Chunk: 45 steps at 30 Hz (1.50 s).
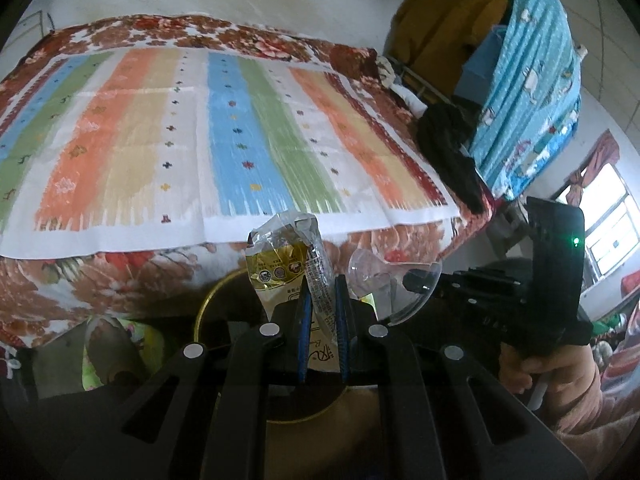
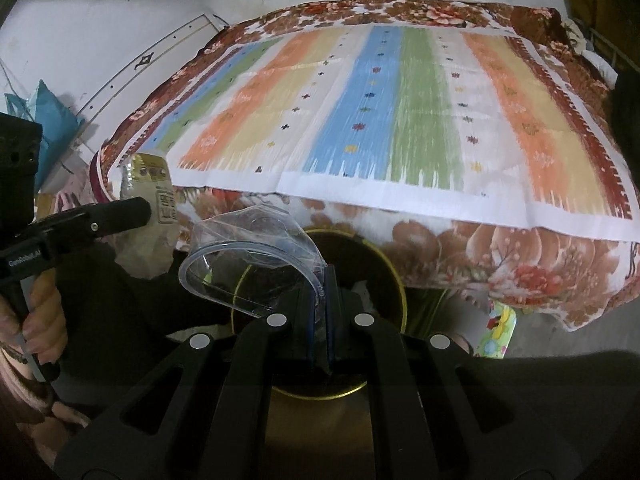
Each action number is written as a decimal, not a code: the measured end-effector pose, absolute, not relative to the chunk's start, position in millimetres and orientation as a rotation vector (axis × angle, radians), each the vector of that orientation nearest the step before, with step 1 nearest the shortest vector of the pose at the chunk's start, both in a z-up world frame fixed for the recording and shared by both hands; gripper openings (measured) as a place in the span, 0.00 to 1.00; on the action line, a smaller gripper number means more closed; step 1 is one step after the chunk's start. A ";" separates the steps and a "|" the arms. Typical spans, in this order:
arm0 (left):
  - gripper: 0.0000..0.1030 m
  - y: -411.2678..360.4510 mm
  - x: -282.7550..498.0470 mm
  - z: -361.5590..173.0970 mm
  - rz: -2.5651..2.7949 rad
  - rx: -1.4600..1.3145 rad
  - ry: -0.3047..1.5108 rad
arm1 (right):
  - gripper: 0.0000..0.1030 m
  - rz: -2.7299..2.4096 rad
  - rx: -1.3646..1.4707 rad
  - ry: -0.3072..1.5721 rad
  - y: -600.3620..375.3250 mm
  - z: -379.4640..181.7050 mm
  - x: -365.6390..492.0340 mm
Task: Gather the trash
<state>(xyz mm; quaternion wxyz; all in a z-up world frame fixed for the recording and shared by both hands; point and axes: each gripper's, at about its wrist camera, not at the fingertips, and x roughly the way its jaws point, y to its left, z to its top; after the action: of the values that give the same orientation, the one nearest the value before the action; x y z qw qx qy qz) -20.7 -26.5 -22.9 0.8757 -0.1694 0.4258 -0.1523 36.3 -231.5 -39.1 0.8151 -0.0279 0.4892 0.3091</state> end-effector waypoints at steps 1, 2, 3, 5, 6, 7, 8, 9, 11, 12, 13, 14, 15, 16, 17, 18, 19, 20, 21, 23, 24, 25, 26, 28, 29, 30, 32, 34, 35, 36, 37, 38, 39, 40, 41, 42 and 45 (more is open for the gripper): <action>0.09 -27.2 -21.6 -23.8 -0.319 -0.352 0.894 | 0.03 0.657 -0.057 1.045 -232.5 -39.6 34.3; 0.09 -27.2 -22.5 -24.6 -0.321 -0.354 0.897 | 0.03 0.652 -0.055 1.046 -233.8 -39.6 33.8; 0.09 -27.0 -23.6 -25.6 -0.322 -0.358 0.900 | 0.03 0.643 -0.055 1.045 -235.5 -40.3 31.6; 0.09 -25.6 -23.8 -26.9 -0.319 -0.365 0.902 | 0.03 0.619 -0.064 1.043 -237.0 -41.5 29.2; 0.09 -25.3 -23.3 -27.6 -0.317 -0.365 0.905 | 0.03 0.615 -0.068 1.044 -236.6 -41.9 29.7; 0.09 -25.4 -21.9 -28.5 -0.318 -0.362 0.910 | 0.03 0.617 -0.072 1.048 -235.4 -43.0 30.2; 0.09 -26.6 -20.8 -28.9 -0.320 -0.360 0.915 | 0.03 0.618 -0.074 1.054 -233.9 -44.0 31.2; 0.09 -28.3 -18.4 -29.9 -0.323 -0.356 0.925 | 0.03 0.612 -0.081 1.062 -231.8 -45.8 33.2; 0.11 -30.7 -14.1 -31.1 -0.316 -0.347 0.938 | 0.03 0.601 -0.080 1.082 -229.2 -49.3 37.1; 0.25 -32.0 -11.1 -31.9 -0.309 -0.340 0.946 | 0.05 0.586 -0.068 1.104 -229.3 -53.5 41.5; 0.49 -33.0 -7.3 -32.6 -0.306 -0.341 0.951 | 0.07 0.582 -0.061 1.116 -229.5 -55.5 43.6; 0.56 -33.3 -4.4 -31.4 -0.303 -0.346 0.942 | 0.11 0.578 -0.055 1.127 -229.1 -57.9 45.9; 0.59 -33.6 -2.4 -29.2 -0.293 -0.344 0.929 | 0.21 0.582 -0.049 1.133 -228.2 -59.2 47.5; 0.59 -33.4 -1.7 -28.6 -0.288 -0.343 0.924 | 0.35 0.585 -0.049 1.127 -227.2 -58.7 47.7; 0.59 -32.0 -0.9 -27.9 -0.281 -0.349 0.918 | 0.40 0.588 -0.053 1.112 -226.5 -57.2 46.7; 0.59 -29.4 -1.0 -28.2 -0.272 -0.361 0.916 | 0.41 0.589 -0.055 1.106 -226.5 -56.5 46.0; 0.59 -28.0 -1.2 -28.5 -0.263 -0.368 0.916 | 0.41 0.592 -0.054 1.107 -226.3 -56.4 46.0; 0.59 -26.7 -1.6 -29.2 -0.256 -0.373 0.918 | 0.41 0.592 -0.052 1.110 -226.1 -56.2 46.0; 0.59 -25.8 -2.3 -29.7 -0.251 -0.374 0.920 | 0.41 0.593 -0.052 1.112 -225.8 -55.7 45.5; 0.59 -23.6 -4.5 -28.8 -0.242 -0.374 0.916 | 0.41 0.596 -0.050 1.108 -226.0 -53.8 45.3; 0.59 -22.4 -5.4 -28.5 -0.238 -0.376 0.914 | 0.42 0.598 -0.047 1.106 -226.4 -52.7 45.0; 0.60 -20.7 -6.0 -28.5 -0.236 -0.385 0.913 | 0.42 0.598 -0.046 1.106 -227.2 -52.7 45.0; 0.60 -19.2 -6.5 -28.8 -0.233 -0.391 0.914 | 0.42 0.598 -0.046 1.104 -227.5 -52.4 44.9; 0.60 -17.2 -7.7 -29.9 -0.225 -0.390 0.919 | 0.45 0.600 -0.050 1.093 -227.9 -50.5 43.6; 0.60 -16.8 -8.4 -30.5 -0.224 -0.380 0.924 | 0.47 0.591 -0.065 1.080 -229.0 -49.9 42.8; 0.60 -16.8 -9.1 -30.7 -0.221 -0.366 0.931 | 0.50 0.587 -0.075 1.070 -230.0 -48.4 42.1; 0.61 -14.9 -14.0 -32.3 -0.220 -0.347 0.949 | 0.52 0.594 -0.075 1.063 -234.5 -47.2 42.0; 0.71 -15.7 -19.7 -33.4 -0.232 -0.328 0.962 | 0.56 0.620 -0.074 1.061 -237.2 -46.4 40.6; 0.74 -16.5 -22.0 -33.2 -0.235 -0.316 0.962 | 0.57 0.653 -0.068 1.064 -237.1 -46.2 38.6; 0.80 -18.1 -26.3 -33.6 -0.236 -0.297 0.959 | 0.61 0.660 -0.068 1.066 -237.1 -46.6 37.0; 0.84 -18.6 -29.7 -35.2 -0.225 -0.288 0.960 | 0.65 0.649 -0.078 1.063 -237.8 -47.3 33.7; 0.85 -18.3 -32.3 -37.2 -0.209 -0.284 0.964 | 0.66 0.645 -0.081 1.060 -239.0 -47.8 31.9; 0.87 -17.5 -34.4 -39.2 -0.195 -0.283 0.968 | 0.69 0.642 -0.076 1.061 -240.9 -47.8 30.3; 0.89 -16.3 -38.6 -41.9 -0.179 -0.291 0.971 | 0.77 0.639 -0.069 1.060 -242.4 -47.3 29.3; 0.92 -15.3 -41.1 -43.3 -0.176 -0.300 0.972 | 0.82 0.635 -0.053 1.053 -246.2 -45.7 26.6; 0.94 -15.0 -43.8 -44.6 -0.175 -0.310 0.975 | 0.92 0.628 -0.041 1.045 -249.0 -44.2 25.1; 0.94 -15.9 -50.0 -51.0 -0.140 -0.301 0.987 | 0.91 0.606 -0.028 1.030 -256.5 -41.7 19.3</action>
<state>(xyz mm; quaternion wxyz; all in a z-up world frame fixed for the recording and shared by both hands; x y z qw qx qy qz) -50.0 -15.9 -51.0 0.8675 -0.1440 0.4715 -0.0668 19.3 -256.5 -41.7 0.8268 -0.0134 0.4847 0.2851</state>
